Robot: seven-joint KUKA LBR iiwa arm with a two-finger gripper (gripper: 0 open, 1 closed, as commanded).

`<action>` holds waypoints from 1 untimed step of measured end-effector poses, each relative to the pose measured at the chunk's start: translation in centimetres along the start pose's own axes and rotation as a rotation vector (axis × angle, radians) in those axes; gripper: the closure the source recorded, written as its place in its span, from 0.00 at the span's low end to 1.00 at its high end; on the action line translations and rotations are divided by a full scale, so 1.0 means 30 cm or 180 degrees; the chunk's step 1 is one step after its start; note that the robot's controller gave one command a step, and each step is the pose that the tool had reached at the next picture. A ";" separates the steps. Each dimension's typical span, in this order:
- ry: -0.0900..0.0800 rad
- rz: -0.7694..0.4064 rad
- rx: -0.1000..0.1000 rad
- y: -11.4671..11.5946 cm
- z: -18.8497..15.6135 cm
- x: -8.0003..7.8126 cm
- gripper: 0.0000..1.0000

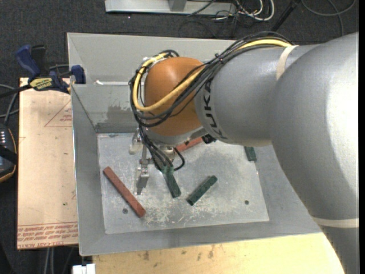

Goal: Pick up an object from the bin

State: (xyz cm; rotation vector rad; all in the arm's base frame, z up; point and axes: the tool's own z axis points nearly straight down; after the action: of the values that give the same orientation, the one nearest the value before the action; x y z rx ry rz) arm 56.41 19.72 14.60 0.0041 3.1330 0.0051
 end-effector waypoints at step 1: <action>0.0018 -0.0008 0.0006 0.086 0.171 0.013 0.00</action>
Offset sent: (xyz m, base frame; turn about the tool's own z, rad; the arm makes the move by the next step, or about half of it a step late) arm -0.0045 0.0071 -0.0760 -0.3647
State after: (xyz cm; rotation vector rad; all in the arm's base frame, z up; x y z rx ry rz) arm 56.05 22.31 9.49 0.0000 3.1387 0.0023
